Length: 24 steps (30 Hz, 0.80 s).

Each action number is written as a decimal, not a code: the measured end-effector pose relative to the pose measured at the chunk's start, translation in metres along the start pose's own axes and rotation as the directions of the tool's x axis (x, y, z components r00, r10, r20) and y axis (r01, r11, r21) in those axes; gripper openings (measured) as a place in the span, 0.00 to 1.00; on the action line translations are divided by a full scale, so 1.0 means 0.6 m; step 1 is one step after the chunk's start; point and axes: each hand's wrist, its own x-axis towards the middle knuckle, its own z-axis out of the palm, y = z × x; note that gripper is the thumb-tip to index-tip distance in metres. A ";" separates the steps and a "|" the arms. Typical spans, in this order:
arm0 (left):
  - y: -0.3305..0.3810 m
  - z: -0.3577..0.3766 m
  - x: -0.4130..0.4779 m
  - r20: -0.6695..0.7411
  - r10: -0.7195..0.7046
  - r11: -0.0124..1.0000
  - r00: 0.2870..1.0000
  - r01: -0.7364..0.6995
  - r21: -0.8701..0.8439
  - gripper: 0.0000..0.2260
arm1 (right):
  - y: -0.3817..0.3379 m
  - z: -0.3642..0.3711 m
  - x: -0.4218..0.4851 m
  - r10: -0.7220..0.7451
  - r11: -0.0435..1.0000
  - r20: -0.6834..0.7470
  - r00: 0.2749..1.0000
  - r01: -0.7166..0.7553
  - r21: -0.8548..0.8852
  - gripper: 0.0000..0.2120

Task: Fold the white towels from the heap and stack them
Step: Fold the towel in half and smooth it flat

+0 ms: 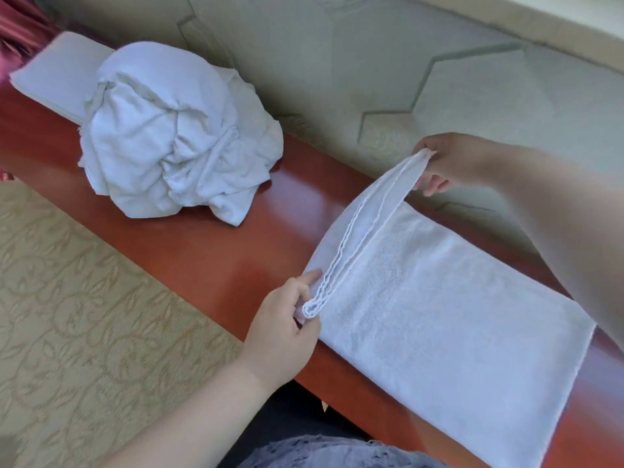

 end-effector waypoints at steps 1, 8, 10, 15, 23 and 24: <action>-0.010 0.019 -0.009 0.033 0.115 0.984 0.993 -0.119 0.129 0.17 | 0.026 0.004 -0.010 0.046 0.994 0.026 0.999 -0.048 0.100 0.08; -0.087 0.143 -0.037 0.454 0.238 0.638 0.858 -0.491 0.593 0.08 | 0.155 0.080 -0.034 0.205 0.801 0.180 0.962 -0.271 0.533 0.11; -0.089 0.160 -0.038 0.496 0.197 0.567 0.845 -0.511 0.646 0.10 | 0.163 0.106 -0.038 0.205 0.861 0.070 0.976 -0.214 0.462 0.06; -0.080 0.170 -0.050 0.515 0.358 0.506 0.779 -0.626 0.594 0.05 | 0.189 0.117 -0.042 0.239 0.924 -0.339 0.910 -0.106 0.366 0.06; -0.107 0.209 -0.047 0.544 0.204 0.352 0.814 -0.580 0.735 0.20 | 0.263 0.155 -0.056 0.294 0.914 -0.258 0.920 -0.192 0.357 0.21; -0.103 0.204 -0.043 0.505 0.198 0.382 0.840 -0.540 0.750 0.24 | 0.262 0.153 -0.056 0.290 0.923 -0.277 0.916 -0.191 0.335 0.18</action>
